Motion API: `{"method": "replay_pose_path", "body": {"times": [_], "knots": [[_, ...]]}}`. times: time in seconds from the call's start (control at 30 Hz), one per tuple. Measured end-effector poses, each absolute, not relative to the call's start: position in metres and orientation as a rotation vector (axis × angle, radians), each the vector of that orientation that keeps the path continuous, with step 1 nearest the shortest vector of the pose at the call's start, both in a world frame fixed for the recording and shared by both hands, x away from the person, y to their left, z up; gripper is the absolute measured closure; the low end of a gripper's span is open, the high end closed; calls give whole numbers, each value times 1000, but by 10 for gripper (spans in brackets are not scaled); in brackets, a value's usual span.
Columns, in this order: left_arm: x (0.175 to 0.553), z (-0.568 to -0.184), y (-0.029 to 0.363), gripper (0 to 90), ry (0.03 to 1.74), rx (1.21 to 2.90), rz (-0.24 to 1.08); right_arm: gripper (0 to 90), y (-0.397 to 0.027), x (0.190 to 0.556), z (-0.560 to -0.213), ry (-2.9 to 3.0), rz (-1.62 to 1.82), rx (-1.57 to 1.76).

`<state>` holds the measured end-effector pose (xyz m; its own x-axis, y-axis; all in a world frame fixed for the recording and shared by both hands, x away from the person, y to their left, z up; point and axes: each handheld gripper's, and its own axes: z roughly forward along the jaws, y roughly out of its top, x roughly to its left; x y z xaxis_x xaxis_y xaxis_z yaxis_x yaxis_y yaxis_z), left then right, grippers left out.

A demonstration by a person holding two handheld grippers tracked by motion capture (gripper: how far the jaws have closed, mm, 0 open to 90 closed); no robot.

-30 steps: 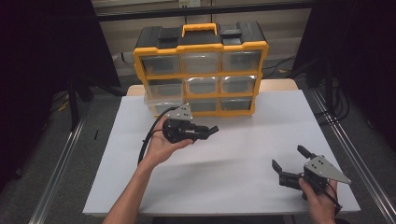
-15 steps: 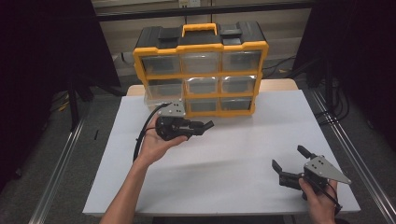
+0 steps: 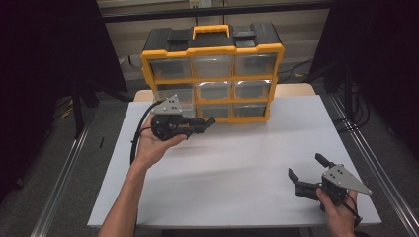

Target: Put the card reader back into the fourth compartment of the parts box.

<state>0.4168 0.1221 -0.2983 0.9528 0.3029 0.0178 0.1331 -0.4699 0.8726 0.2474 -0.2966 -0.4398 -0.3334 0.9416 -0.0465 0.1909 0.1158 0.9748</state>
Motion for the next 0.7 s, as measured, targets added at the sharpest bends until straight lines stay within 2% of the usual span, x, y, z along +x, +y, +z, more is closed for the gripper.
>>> {"method": "replay_pose_path", "body": {"times": [0.7], "knots": [[424,-262,146,738,360,2051,312,15,-297,247,-440,1650,1281,1122]]}}
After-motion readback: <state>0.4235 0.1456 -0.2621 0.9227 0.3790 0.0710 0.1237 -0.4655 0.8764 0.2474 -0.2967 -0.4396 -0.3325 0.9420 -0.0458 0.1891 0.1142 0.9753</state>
